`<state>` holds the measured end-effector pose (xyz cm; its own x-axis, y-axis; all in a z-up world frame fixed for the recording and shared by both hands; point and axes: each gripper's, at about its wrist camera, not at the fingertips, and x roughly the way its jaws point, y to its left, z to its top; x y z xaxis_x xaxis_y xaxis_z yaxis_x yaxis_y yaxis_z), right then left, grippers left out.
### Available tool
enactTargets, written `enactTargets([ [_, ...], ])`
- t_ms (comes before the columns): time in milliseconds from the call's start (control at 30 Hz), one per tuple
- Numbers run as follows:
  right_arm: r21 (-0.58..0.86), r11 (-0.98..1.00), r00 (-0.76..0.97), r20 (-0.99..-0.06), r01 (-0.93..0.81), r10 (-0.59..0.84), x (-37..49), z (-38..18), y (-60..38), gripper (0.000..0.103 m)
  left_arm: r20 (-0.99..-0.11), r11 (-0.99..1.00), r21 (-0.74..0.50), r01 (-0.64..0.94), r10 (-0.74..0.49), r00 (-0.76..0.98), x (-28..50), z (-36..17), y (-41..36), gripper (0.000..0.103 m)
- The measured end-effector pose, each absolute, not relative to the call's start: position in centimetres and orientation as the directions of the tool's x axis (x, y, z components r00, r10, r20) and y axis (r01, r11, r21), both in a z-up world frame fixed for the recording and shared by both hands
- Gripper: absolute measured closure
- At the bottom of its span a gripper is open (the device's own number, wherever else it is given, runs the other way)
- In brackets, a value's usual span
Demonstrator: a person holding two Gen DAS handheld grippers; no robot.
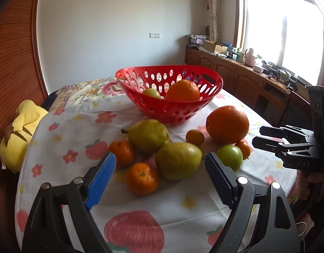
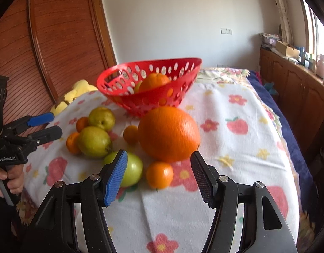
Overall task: Organize fruits
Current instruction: 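Move both tools back over the remaining fruit on the table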
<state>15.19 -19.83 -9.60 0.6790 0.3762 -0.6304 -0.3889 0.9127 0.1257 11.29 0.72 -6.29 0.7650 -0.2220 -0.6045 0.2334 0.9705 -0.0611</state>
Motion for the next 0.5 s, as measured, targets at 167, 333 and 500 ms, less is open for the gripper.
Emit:
enactTargets([
  [167,0.119,0.914,0.668,-0.647,-0.387,0.367,15.0,-10.6,-19.6,0.041,-0.602,0.971,-0.076,0.227,-0.227,0.765,10.9,-7.3,0.9,0.016],
  [333,0.116,0.911,0.656,-0.658,-0.396,0.368,15.1,-11.4,-19.6,0.044,-0.598,0.970,-0.072,0.232,-0.228,0.769,10.8,-8.0,0.4,0.016],
  [500,0.123,0.911,0.645,-0.669,-0.394,0.369,15.6,-12.1,-19.5,0.049,-0.584,0.972,-0.077,0.220,-0.223,0.781,10.8,-8.6,0.2,0.016],
])
